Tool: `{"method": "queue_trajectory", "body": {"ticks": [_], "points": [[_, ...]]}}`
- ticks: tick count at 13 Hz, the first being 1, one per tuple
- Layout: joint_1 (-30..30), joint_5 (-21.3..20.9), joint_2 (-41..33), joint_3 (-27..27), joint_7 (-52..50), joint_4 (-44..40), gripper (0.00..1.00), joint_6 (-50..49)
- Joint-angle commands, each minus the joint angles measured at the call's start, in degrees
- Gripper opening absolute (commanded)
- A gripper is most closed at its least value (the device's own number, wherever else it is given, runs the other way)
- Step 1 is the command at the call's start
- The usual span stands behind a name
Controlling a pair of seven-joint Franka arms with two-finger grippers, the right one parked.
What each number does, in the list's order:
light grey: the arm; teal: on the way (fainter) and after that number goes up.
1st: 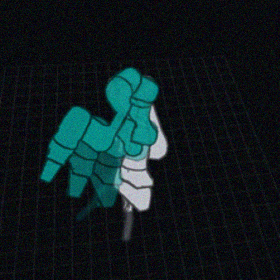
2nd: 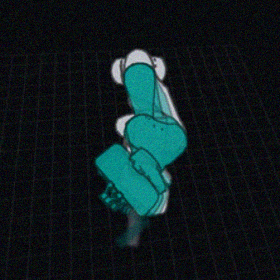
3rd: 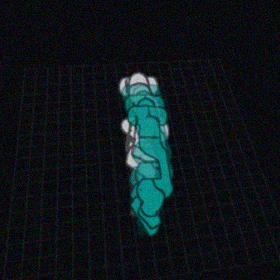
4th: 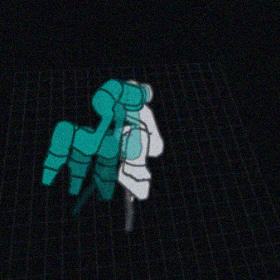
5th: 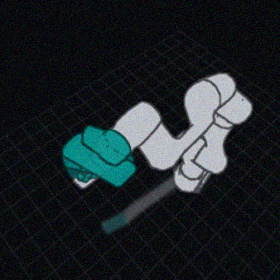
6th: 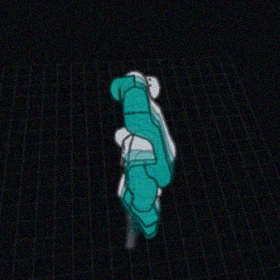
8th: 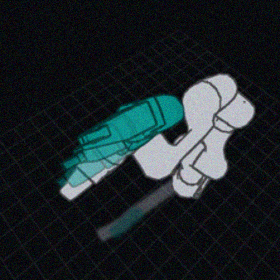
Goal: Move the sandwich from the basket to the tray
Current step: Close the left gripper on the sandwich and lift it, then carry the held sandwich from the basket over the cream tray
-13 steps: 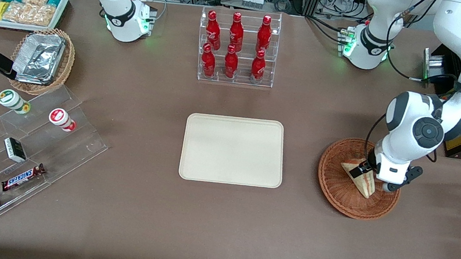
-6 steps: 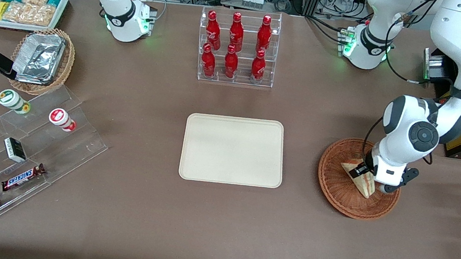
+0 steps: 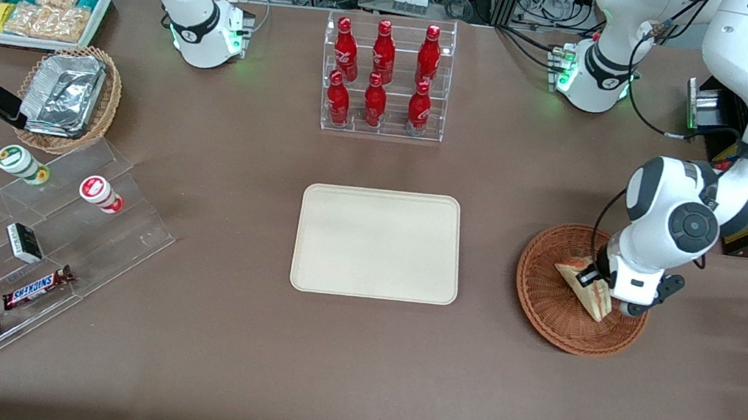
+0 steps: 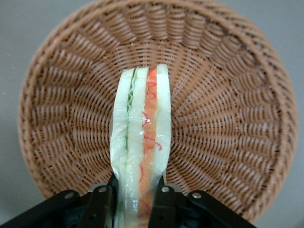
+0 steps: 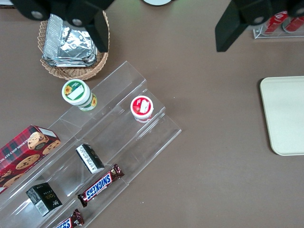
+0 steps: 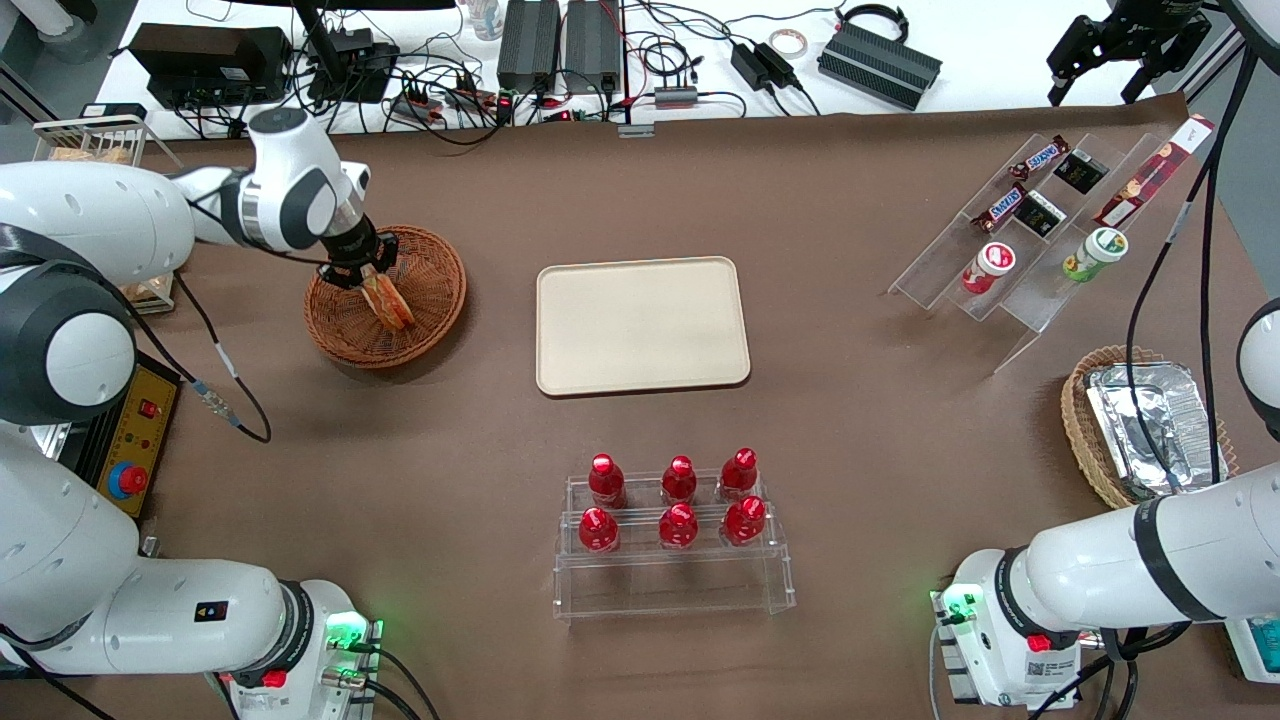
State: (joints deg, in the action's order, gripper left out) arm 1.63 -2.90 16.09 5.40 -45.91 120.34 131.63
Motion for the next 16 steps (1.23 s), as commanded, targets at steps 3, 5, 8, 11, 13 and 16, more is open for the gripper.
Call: {"method": "queue_trajectory", "body": {"ticks": [3,5,8,11,13,16], "points": [[0.5,-0.3,-0.4,0.0,-0.2,-8.1,0.0,-9.9],[0.6,-0.3,-0.3,0.0,3.4,-10.5,0.0,-13.1],[1.6,-0.3,-0.4,1.5,8.4,-11.7,0.0,-13.9],[1.7,-0.3,1.8,7.2,10.6,-14.5,0.0,-14.5],[1.7,-0.3,4.2,11.9,8.2,-16.7,0.0,-15.0],[7.3,-0.9,9.3,13.6,3.2,-22.7,0.0,-15.0]]}}
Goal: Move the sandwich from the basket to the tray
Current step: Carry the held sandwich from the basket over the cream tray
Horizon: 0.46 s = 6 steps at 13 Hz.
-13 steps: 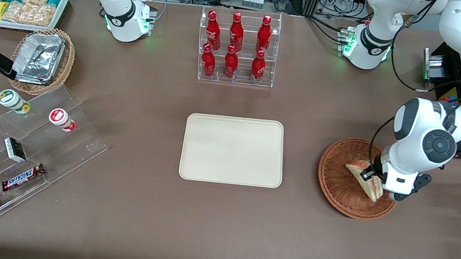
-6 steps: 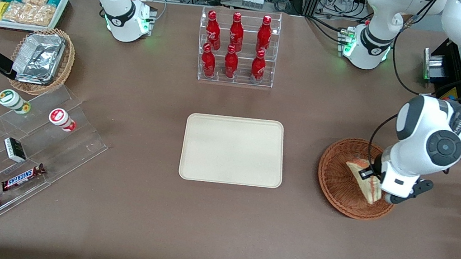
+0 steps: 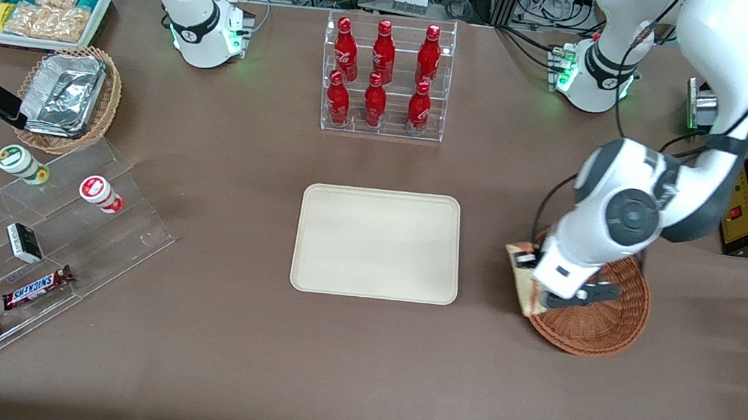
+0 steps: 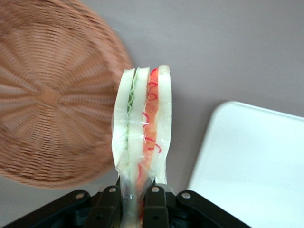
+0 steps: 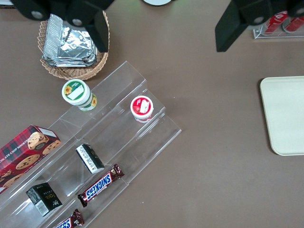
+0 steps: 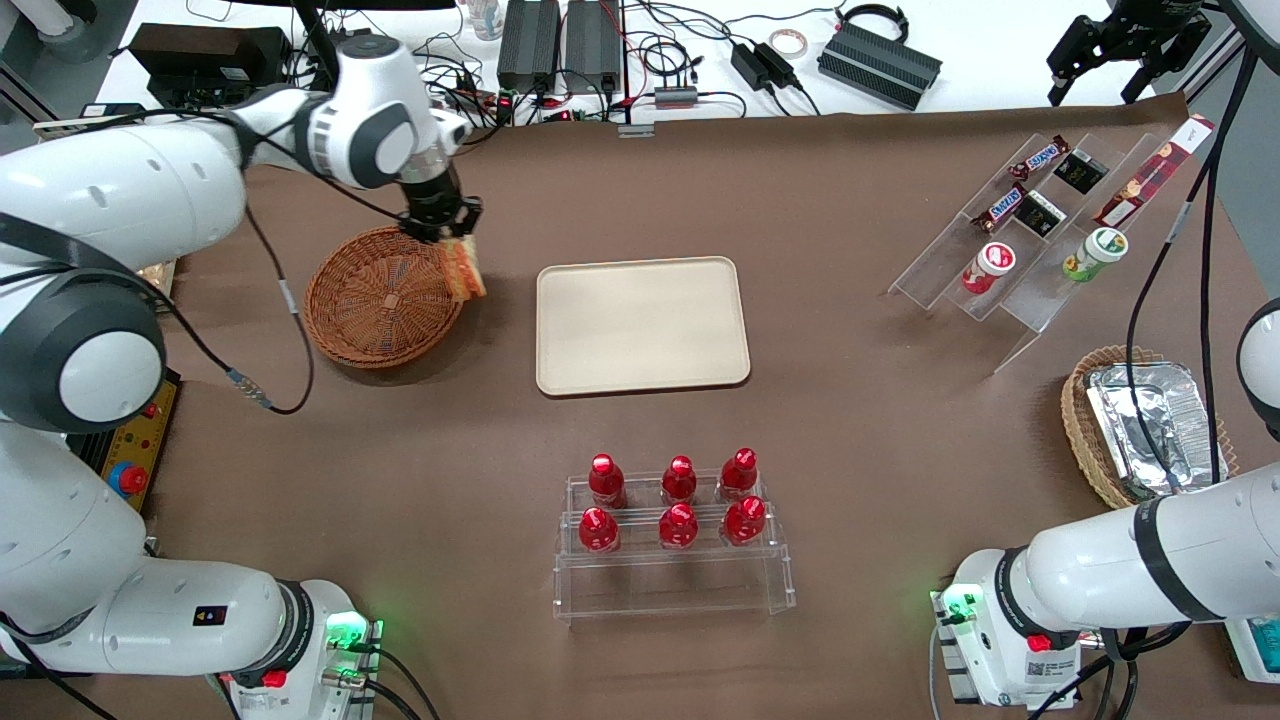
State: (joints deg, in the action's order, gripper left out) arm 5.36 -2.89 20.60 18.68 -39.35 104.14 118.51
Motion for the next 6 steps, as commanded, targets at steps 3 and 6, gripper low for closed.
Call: {"method": "queue_trajectory", "body": {"ticks": [3,6], "points": [[10.5,-1.3,11.2,0.2,-9.9,-13.1,0.0,-1.9],[15.1,-1.3,16.0,0.0,-11.9,-18.1,0.0,-1.8]]}}
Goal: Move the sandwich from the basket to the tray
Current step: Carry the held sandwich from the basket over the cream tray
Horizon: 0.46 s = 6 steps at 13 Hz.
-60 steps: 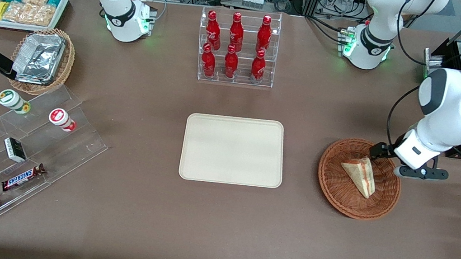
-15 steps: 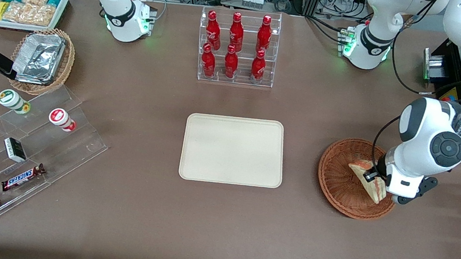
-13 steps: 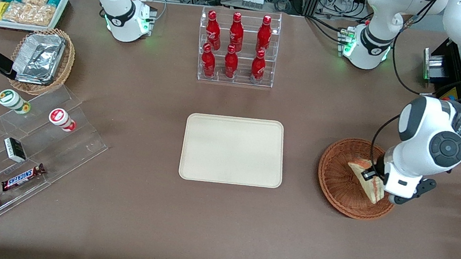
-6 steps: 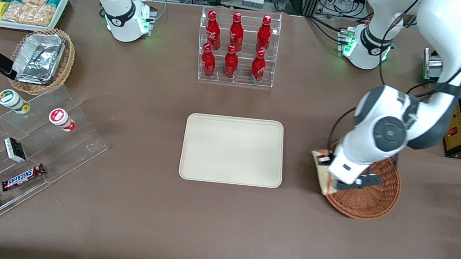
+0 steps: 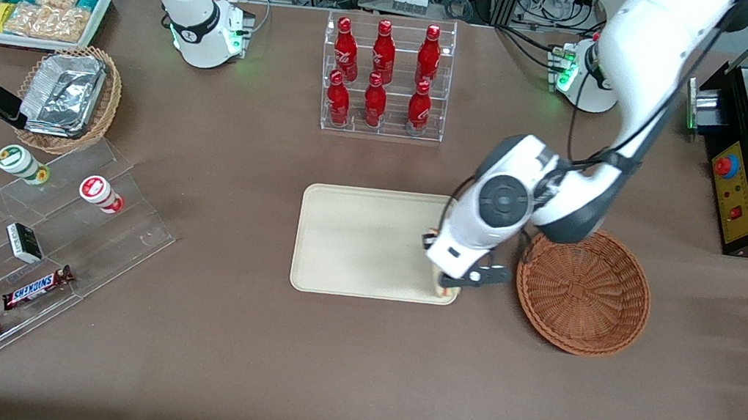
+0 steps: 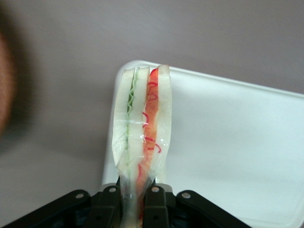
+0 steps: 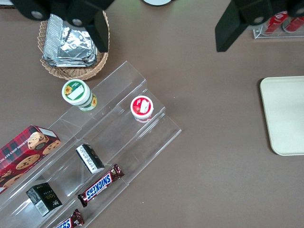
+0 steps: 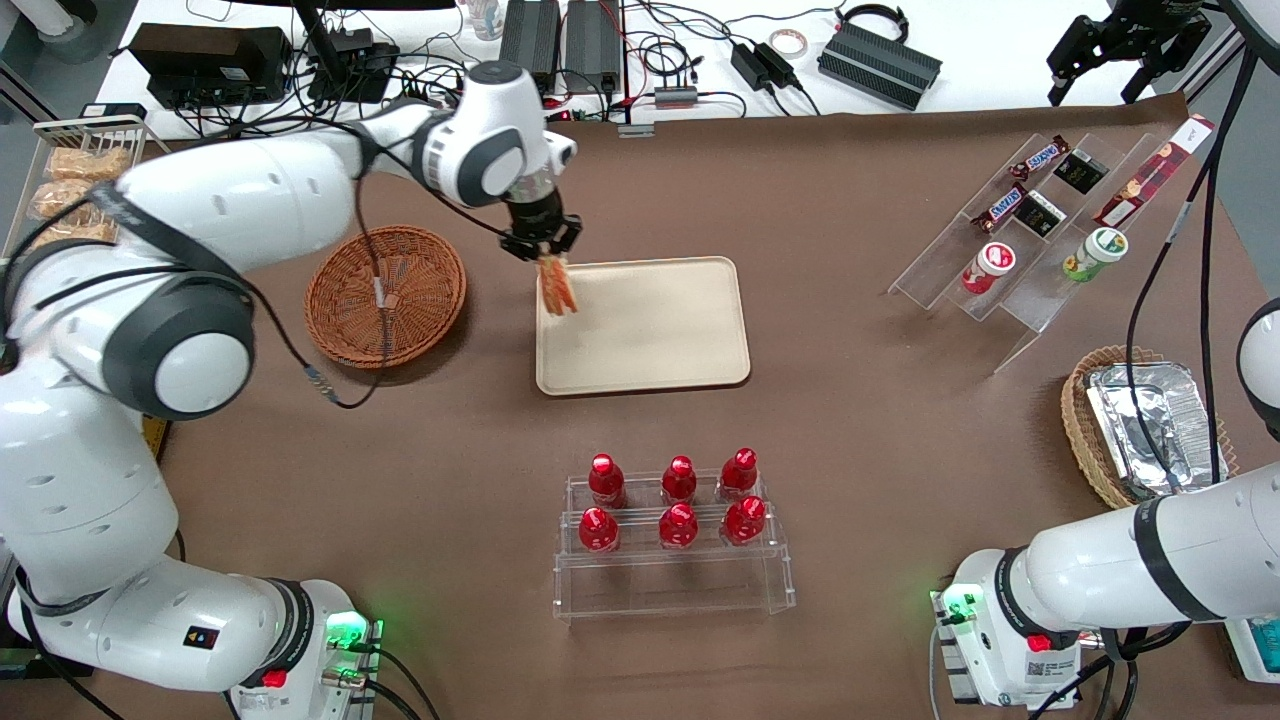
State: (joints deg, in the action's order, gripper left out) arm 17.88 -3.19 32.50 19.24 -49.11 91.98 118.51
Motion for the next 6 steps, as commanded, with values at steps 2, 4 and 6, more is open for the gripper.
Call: {"method": "queue_trajectory", "body": {"ticks": [2,4,6], "points": [[5.5,-1.2,7.4,-0.7,-5.7,-8.9,0.0,-1.9],[8.6,-5.9,9.2,-0.6,-10.5,-9.5,0.0,-1.6],[10.4,-6.7,11.7,-0.6,-12.9,-12.5,0.0,-2.0]]}}
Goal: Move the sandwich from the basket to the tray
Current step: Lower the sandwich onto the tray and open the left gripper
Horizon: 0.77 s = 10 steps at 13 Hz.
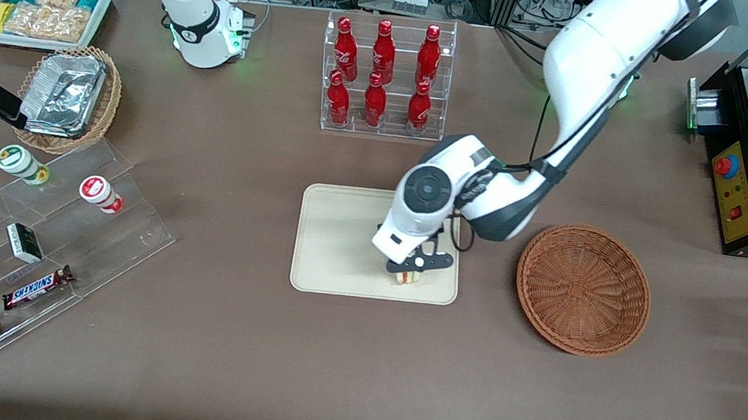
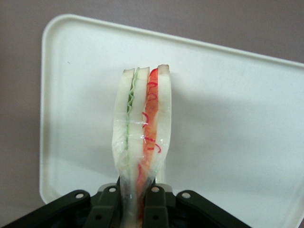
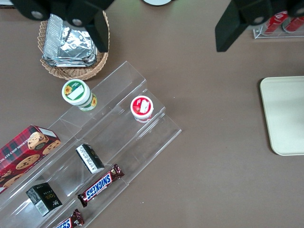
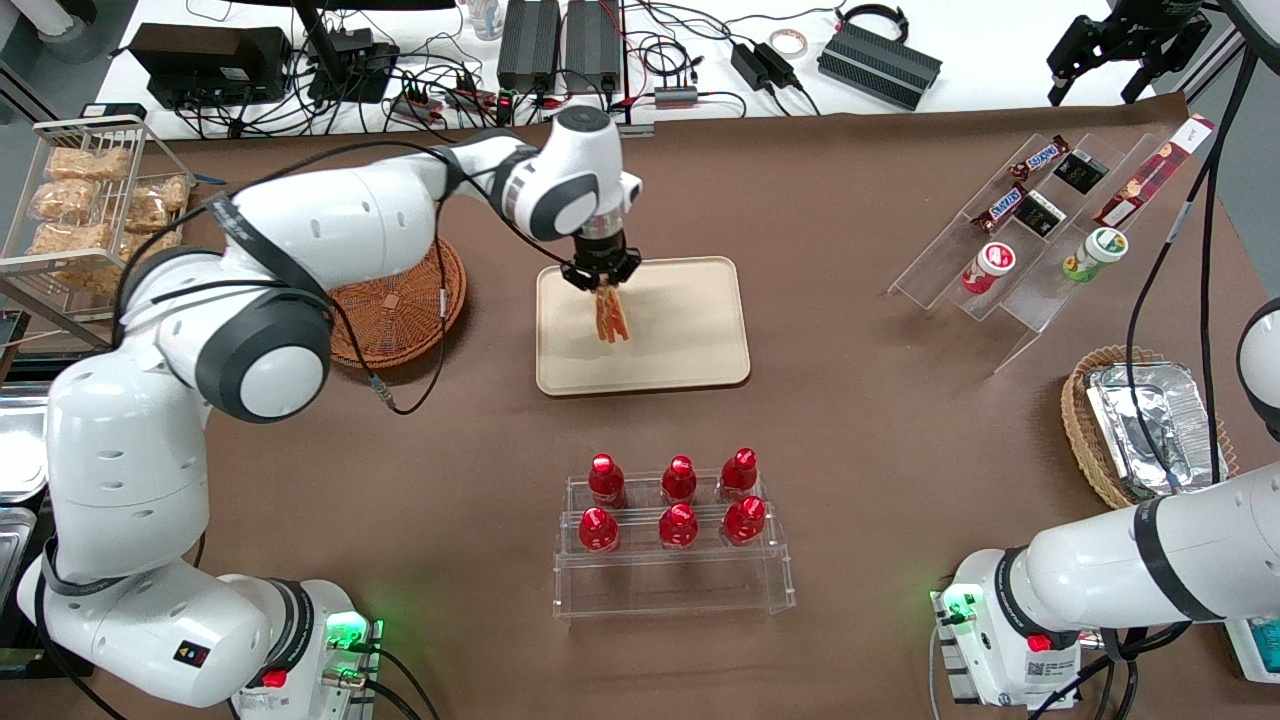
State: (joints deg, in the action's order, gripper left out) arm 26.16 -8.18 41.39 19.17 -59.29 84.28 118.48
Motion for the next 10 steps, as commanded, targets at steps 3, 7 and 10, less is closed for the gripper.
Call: {"method": "queue_trajectory", "body": {"ticks": [3,7,10], "points": [[3.5,-1.7,3.1,-0.5,-3.0,-5.0,0.0,-2.8],[3.5,-1.6,4.7,-0.5,-4.5,-5.7,0.0,-2.4],[3.4,-1.4,5.4,-0.5,-4.9,-6.1,1.0,-2.2]]}}
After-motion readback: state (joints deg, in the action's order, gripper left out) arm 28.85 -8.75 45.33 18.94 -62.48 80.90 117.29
